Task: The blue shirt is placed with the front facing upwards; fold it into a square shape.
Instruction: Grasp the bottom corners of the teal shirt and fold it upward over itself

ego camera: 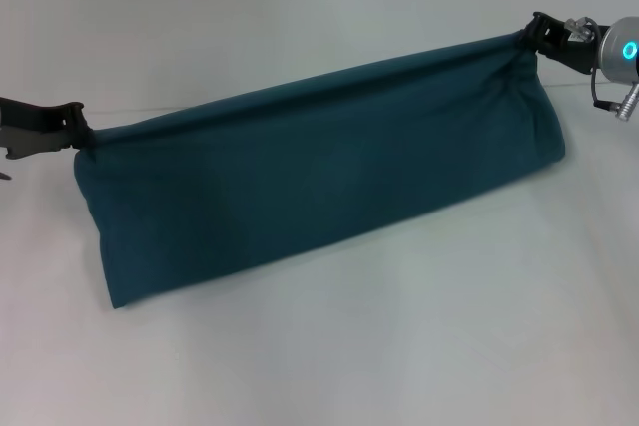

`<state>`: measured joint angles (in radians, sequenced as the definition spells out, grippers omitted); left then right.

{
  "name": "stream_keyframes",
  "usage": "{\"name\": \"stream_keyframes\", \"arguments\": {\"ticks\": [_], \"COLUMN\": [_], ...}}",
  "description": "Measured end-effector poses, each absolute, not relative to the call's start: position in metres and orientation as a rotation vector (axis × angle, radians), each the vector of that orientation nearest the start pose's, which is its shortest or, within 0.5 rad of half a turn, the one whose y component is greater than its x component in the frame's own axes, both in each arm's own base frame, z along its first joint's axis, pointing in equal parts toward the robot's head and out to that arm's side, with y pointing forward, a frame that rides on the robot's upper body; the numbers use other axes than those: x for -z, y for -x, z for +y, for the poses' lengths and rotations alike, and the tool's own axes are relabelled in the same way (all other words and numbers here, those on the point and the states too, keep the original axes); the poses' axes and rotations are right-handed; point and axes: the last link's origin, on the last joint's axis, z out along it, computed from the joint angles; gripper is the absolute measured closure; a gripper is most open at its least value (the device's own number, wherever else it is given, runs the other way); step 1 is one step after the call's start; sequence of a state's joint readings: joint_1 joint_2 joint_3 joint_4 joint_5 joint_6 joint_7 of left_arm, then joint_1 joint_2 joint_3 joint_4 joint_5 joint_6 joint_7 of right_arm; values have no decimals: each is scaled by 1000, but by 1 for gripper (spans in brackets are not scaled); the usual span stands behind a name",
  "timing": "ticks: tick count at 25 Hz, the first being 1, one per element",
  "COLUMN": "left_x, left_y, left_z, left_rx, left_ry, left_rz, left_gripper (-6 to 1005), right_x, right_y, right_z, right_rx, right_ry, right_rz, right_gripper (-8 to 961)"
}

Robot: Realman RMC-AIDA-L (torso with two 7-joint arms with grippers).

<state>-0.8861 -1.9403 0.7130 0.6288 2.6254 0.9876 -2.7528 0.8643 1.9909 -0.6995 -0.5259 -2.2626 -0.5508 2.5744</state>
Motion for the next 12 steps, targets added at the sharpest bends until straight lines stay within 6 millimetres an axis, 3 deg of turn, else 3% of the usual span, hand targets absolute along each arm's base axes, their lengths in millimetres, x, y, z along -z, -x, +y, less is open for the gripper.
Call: {"name": "stream_keyframes", "arguments": {"ticks": [12], "left_x": [-65], "left_y": [253], "left_z": [470], "left_rx": [227], "left_ry": [1835], "left_rz": [-1594], "left_gripper": [998], "right_x": [-53], "right_y": [-245], "right_z": [500], "right_rx": [-633], "right_ry": [1583], "right_rz": [1428], "right_gripper": [893]}}
